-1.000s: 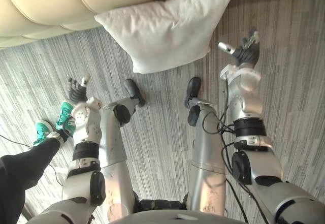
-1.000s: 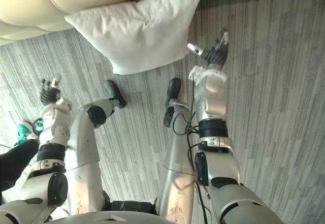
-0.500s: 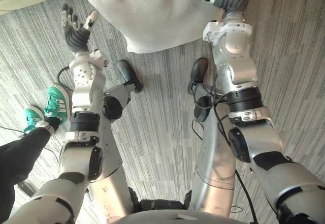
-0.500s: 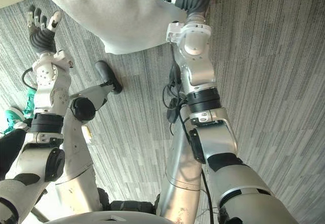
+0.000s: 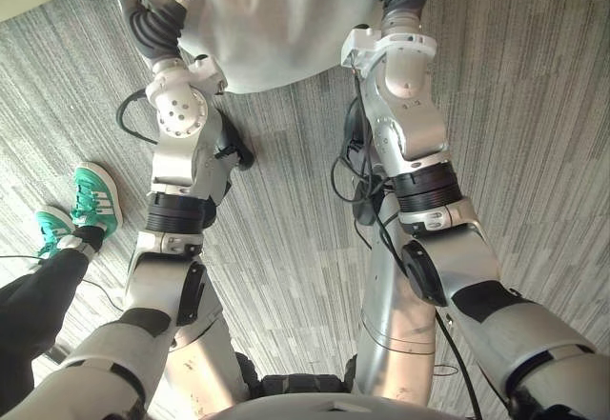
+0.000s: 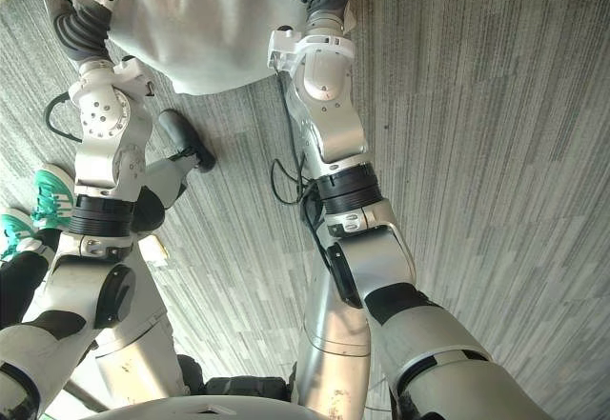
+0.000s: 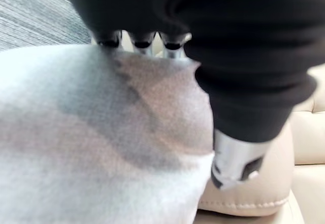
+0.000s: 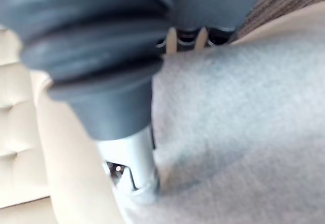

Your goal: Pick up cushions and gather them together orderly.

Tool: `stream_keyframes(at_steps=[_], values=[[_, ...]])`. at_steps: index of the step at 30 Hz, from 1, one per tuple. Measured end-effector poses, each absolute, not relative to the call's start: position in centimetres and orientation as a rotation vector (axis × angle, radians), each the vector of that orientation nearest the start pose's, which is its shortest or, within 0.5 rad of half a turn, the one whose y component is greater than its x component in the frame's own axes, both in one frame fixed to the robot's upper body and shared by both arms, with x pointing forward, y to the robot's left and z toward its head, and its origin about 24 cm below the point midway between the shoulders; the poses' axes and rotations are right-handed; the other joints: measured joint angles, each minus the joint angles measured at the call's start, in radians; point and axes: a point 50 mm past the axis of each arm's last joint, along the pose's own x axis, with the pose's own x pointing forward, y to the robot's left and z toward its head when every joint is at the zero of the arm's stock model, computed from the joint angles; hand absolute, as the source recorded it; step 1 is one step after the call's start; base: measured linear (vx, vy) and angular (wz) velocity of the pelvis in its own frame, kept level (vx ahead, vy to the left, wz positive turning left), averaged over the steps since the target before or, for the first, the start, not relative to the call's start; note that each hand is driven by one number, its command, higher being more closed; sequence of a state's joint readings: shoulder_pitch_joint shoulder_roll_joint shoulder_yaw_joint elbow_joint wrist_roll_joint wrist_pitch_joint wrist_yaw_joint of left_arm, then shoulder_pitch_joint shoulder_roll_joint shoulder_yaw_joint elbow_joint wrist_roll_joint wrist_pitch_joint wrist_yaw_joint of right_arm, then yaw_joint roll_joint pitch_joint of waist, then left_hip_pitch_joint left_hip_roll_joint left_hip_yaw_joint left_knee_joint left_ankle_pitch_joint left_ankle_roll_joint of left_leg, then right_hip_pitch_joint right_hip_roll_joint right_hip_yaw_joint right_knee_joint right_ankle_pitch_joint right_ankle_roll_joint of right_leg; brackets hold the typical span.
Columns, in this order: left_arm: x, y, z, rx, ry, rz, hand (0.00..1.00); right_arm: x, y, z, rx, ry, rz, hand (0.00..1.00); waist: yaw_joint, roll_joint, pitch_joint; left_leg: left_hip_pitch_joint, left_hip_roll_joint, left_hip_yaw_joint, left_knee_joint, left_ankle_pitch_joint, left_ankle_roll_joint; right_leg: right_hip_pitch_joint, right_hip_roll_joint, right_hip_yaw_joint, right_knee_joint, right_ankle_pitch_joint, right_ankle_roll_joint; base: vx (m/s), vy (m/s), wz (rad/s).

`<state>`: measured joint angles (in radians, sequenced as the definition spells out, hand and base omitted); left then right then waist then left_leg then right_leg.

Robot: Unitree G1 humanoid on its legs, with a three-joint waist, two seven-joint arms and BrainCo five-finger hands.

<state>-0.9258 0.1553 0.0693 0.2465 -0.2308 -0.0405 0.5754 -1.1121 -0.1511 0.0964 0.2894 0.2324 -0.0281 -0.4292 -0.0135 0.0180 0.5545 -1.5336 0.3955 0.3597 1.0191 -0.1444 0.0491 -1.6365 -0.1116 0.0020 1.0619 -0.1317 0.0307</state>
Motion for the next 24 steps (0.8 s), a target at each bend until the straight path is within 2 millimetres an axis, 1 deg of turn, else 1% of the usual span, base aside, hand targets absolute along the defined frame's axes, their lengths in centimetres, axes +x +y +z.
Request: stream_keyframes(at_steps=[3, 6, 8, 12, 14, 16, 18, 21, 24], values=[[35.7, 15.7, 27.3, -0.290, -0.634, 0.394, 1.00, 35.0, -8.7, 32.7, 0.191, -0.784, -0.030, 1.00, 0.001, 0.000, 0.000, 0.009, 0.003, -0.002, -0.017, 0.013, -0.008, 0.009, 0.007, -0.006, -0.013, 0.007, -0.010, -0.08, -0.024, -0.03], [35.7, 16.1, 26.7, -0.276, -0.622, 0.407, 1.00, 34.6, -8.9, 32.4, 0.211, -0.798, -0.021, 1.00, 0.000, -0.001, -0.001, 0.037, 0.003, -0.002, -0.043, 0.027, -0.013, 0.039, 0.012, -0.014, -0.038, 0.015, -0.016, -0.06, -0.024, -0.04], [35.6, 16.1, 26.7, -0.275, -0.623, 0.405, 1.00, 34.5, -8.9, 32.3, 0.235, -0.799, -0.013, 1.00, 0.000, -0.001, -0.001, 0.063, -0.002, -0.002, -0.075, 0.038, -0.023, 0.066, 0.013, -0.021, -0.066, 0.017, -0.016, -0.09, -0.036, 0.02], [34.9, 16.1, 27.1, -0.288, -0.660, 0.395, 1.00, 34.0, -9.0, 32.5, 0.280, -0.823, 0.011, 1.00, -0.002, -0.001, -0.001, 0.100, -0.018, 0.000, -0.139, 0.065, -0.032, 0.101, 0.014, -0.031, -0.114, 0.034, -0.021, -0.07, -0.035, 0.02], [34.7, 16.1, 27.2, -0.293, -0.670, 0.392, 1.00, 34.0, -9.1, 32.4, 0.291, -0.819, 0.013, 1.00, -0.003, -0.002, -0.002, 0.132, -0.025, 0.000, -0.185, 0.090, -0.041, 0.132, 0.016, -0.045, -0.150, 0.044, -0.028, -0.07, -0.056, 0.03], [34.7, 15.9, 27.1, -0.299, -0.666, 0.392, 1.00, 34.1, -9.2, 32.0, 0.292, -0.811, 0.008, 1.00, -0.003, -0.002, -0.002, 0.159, -0.033, 0.001, -0.211, 0.108, -0.039, 0.157, 0.016, -0.048, -0.169, 0.051, -0.037, -0.06, -0.066, 0.06], [34.6, 15.9, 27.0, -0.308, -0.664, 0.392, 1.00, 34.2, -9.3, 31.7, 0.291, -0.804, 0.006, 1.00, -0.003, -0.002, -0.002, 0.175, -0.034, 0.001, -0.226, 0.114, -0.043, 0.172, 0.017, -0.053, -0.180, 0.056, -0.042, -0.03, -0.050, 0.01], [33.6, 15.9, 26.8, -0.338, -0.694, 0.389, 1.00, 34.2, -9.4, 31.4, 0.292, -0.799, 0.002, 1.00, -0.004, -0.002, -0.002, 0.201, -0.034, -0.001, -0.248, 0.122, -0.051, 0.202, 0.020, -0.064, -0.202, 0.062, -0.046, -0.03, -0.063, -0.03], [32.7, 15.7, 26.3, -0.372, -0.705, 0.387, 1.00, 33.4, -9.6, 30.9, 0.308, -0.812, 0.007, 1.00, -0.003, -0.002, -0.002, 0.236, -0.036, -0.004, -0.265, 0.127, -0.054, 0.239, 0.022, -0.069, -0.213, 0.061, -0.046, -0.03, -0.064, 0.01]])
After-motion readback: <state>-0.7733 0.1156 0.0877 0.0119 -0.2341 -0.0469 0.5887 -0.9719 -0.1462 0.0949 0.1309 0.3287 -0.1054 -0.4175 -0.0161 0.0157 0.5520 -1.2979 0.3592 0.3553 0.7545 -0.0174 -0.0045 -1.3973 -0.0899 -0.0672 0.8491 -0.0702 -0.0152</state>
